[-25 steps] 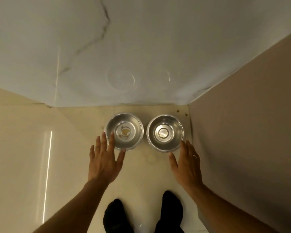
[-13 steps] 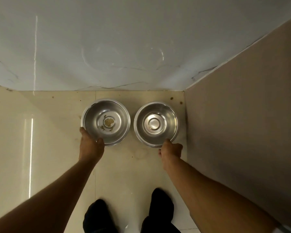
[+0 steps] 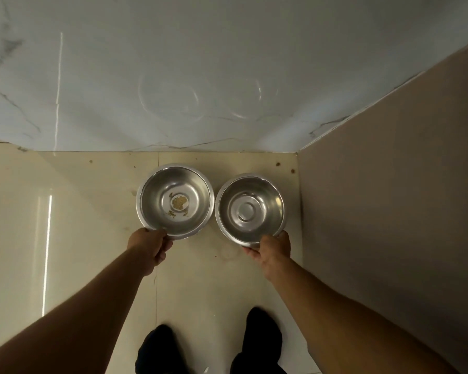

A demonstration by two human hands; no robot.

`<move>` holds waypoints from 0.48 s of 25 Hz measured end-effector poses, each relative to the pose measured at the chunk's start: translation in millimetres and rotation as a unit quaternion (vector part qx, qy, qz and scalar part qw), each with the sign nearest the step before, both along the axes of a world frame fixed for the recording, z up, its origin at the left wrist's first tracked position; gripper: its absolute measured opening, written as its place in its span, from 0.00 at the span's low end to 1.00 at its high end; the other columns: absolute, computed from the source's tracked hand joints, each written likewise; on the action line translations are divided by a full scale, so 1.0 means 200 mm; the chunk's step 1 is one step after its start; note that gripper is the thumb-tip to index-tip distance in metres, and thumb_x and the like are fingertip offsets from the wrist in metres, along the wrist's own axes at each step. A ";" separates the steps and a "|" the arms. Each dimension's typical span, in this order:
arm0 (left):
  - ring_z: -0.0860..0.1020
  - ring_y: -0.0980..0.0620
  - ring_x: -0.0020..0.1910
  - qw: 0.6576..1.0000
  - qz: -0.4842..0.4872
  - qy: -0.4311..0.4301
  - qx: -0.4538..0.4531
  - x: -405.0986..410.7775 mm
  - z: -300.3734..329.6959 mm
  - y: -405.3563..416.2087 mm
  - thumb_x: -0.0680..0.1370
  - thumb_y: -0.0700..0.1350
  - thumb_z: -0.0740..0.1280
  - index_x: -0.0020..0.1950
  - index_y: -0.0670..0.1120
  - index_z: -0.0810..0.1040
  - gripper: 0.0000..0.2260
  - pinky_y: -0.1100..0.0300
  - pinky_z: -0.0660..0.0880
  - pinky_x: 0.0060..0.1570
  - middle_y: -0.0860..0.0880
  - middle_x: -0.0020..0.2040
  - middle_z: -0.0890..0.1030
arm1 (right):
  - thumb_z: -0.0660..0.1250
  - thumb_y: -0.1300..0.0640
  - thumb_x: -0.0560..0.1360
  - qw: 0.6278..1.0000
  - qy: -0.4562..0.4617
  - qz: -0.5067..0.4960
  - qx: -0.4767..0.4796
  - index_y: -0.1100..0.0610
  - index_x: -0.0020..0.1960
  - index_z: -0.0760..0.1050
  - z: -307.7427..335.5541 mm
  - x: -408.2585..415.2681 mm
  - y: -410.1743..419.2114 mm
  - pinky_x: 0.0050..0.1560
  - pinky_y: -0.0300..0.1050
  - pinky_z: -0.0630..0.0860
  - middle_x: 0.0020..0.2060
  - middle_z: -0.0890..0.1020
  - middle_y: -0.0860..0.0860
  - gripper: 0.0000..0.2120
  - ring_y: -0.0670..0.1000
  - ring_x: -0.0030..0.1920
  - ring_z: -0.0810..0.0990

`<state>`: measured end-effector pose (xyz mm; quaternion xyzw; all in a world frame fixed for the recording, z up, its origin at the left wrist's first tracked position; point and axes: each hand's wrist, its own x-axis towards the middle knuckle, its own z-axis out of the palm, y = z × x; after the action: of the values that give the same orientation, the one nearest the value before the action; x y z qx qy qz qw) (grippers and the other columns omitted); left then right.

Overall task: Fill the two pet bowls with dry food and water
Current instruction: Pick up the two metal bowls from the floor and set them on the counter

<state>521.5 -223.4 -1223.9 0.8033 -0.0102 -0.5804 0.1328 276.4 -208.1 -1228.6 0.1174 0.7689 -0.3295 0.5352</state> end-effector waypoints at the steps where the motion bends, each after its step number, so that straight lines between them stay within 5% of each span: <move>1: 0.78 0.52 0.32 1.000 0.007 0.017 -0.013 0.00 0.00 0.00 0.78 0.34 0.67 0.60 0.37 0.78 0.11 0.66 0.74 0.23 0.41 0.39 0.81 | 0.55 0.76 0.71 1.000 -0.004 0.005 -0.003 0.57 0.68 0.67 0.00 0.00 0.01 0.28 0.50 0.82 0.65 0.74 0.62 0.29 0.68 0.58 0.79; 5: 0.84 0.44 0.43 0.995 0.057 0.049 -0.065 -0.04 0.06 0.00 0.78 0.31 0.67 0.60 0.38 0.77 0.12 0.60 0.84 0.36 0.35 0.51 0.83 | 0.56 0.77 0.72 1.000 -0.007 0.001 -0.012 0.56 0.69 0.67 0.03 -0.01 0.04 0.27 0.49 0.82 0.65 0.73 0.61 0.29 0.68 0.59 0.78; 12: 0.85 0.43 0.42 0.987 0.118 0.054 -0.099 -0.03 0.40 -0.01 0.78 0.31 0.65 0.62 0.37 0.77 0.13 0.57 0.83 0.39 0.35 0.48 0.84 | 0.55 0.78 0.71 0.997 0.003 -0.025 -0.078 0.57 0.66 0.68 0.36 -0.07 -0.01 0.28 0.48 0.81 0.65 0.72 0.63 0.28 0.67 0.59 0.78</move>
<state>515.2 -225.4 -1143.0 0.7494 0.0346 -0.5993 0.2793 263.3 -210.3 -1157.5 0.0930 0.7392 -0.4021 0.5322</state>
